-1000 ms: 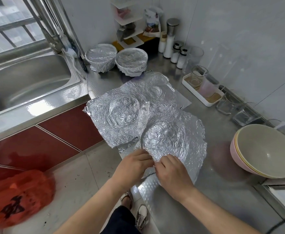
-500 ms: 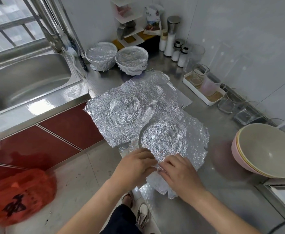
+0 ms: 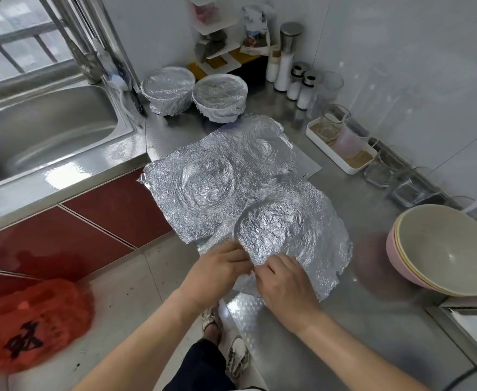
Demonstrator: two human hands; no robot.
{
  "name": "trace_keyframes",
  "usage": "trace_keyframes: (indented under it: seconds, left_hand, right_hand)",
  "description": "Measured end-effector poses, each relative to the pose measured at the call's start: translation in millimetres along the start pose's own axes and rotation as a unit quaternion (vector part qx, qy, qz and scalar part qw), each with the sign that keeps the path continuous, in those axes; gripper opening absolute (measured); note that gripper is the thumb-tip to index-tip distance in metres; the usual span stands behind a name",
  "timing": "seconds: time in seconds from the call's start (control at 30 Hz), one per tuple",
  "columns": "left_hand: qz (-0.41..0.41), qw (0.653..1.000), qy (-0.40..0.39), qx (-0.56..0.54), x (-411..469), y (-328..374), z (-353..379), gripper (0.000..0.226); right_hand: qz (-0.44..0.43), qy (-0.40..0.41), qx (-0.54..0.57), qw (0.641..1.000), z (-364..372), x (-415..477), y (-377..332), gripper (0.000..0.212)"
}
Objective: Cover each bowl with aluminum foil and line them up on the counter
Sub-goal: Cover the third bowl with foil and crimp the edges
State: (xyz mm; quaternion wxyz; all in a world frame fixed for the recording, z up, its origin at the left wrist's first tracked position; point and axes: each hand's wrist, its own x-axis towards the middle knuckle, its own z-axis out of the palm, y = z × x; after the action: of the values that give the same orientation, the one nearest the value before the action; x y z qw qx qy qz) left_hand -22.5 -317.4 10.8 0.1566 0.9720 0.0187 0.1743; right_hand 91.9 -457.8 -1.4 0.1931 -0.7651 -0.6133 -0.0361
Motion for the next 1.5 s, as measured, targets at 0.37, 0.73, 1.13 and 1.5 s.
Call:
trace_keyframes:
  seconds: [0.37,0.73,1.13,1.5]
  left_hand:
    - [-0.071,0.996,-0.036,-0.048,-17,8,-2,0.023]
    - [-0.053,0.998,0.000,-0.046,-13,1,3,0.016]
    - [-0.112,0.991,-0.003,-0.079,-10,8,-10,0.016]
    - [-0.039,0.999,-0.019,-0.024,-6,14,5,0.008]
  right_hand:
    - [0.004,-0.048,0.060,0.997,-12,-11,6,0.018]
    - [-0.013,-0.006,-0.004,1.000,3,-6,4,0.017]
    - [0.057,-0.037,0.123,0.990,-15,-5,7,0.025]
    - [-0.051,-0.018,-0.010,0.999,-8,-17,22,0.013]
